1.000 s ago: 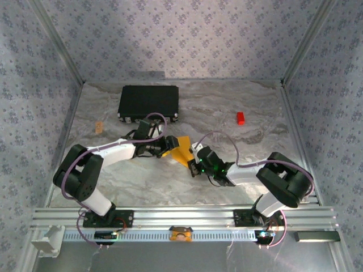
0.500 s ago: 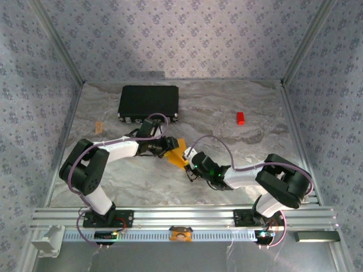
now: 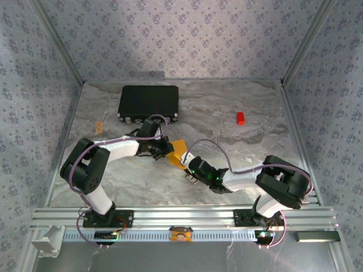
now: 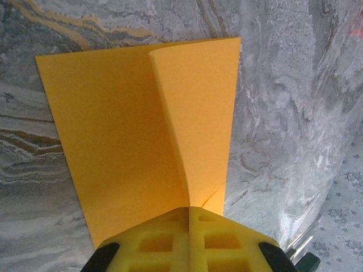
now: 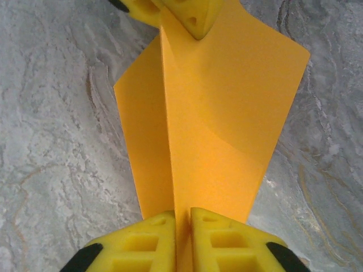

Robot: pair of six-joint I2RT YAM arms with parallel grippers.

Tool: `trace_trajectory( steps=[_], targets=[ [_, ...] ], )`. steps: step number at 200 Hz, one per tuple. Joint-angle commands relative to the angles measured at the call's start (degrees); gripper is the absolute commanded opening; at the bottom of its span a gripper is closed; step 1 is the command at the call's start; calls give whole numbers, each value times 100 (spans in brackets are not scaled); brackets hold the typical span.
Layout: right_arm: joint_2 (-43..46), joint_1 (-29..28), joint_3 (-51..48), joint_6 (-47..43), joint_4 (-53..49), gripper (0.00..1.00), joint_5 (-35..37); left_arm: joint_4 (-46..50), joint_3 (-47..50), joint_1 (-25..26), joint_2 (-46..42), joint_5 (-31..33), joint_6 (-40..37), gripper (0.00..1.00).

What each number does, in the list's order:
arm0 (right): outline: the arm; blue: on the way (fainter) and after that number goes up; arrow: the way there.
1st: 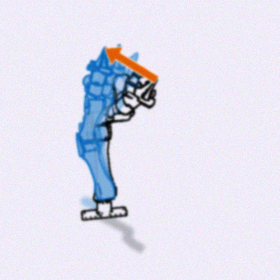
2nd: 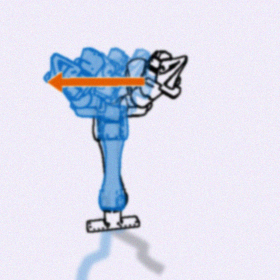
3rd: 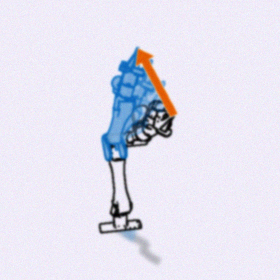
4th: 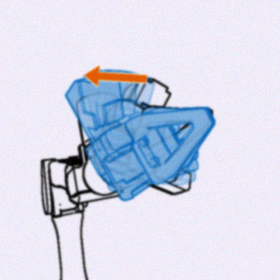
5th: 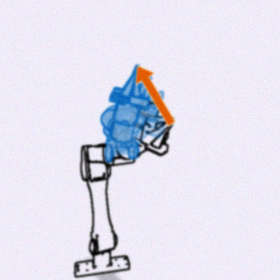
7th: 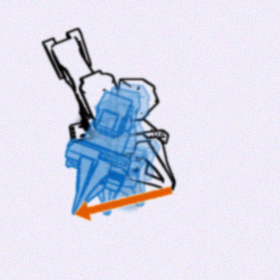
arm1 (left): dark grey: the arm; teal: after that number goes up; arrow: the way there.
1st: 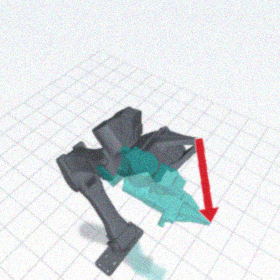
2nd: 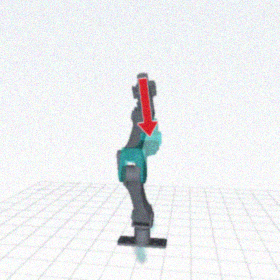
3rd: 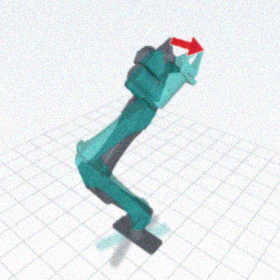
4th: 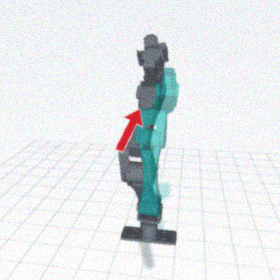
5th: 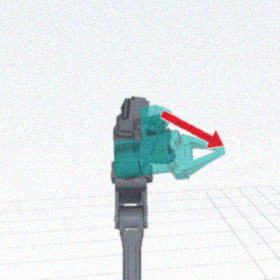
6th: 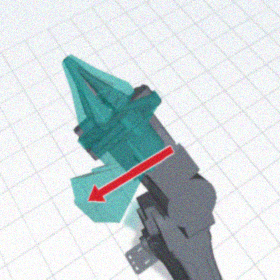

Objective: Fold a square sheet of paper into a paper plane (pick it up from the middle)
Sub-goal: Fourth fold the wing at the center of the table.

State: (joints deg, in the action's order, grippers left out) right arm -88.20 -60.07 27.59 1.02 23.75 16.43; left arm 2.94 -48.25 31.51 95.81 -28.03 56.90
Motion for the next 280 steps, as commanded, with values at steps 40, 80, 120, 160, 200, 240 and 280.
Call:
trace_trajectory(
  steps=[40, 80, 120, 160, 200, 240, 280],
  targets=[
    [-45, -210, 191, -464, -161, 25, 718, 58, -55, -32, -71, -127, 102, 1],
    [-142, -245, 244, -565, -107, 26, 828, 40, -18, -31, -89, -124, 111, 1],
    [-252, -268, 283, -609, -92, 25, 873, 27, -29, -31, -79, -152, 103, 1],
    [-156, -277, 260, -510, -42, 24, 897, 83, -40, -35, -62, -119, 53, 1],
    [-82, -228, 220, -418, -50, 20, 810, 101, -35, -31, -44, -115, 31, 2],
    [-128, -215, 255, -358, -68, 19, 705, 145, -53, -35, -12, -117, 9, 2],
    [-91, -177, 252, -308, -38, 19, 619, 189, -65, -31, 1, -107, -4, 2]
  ],
)
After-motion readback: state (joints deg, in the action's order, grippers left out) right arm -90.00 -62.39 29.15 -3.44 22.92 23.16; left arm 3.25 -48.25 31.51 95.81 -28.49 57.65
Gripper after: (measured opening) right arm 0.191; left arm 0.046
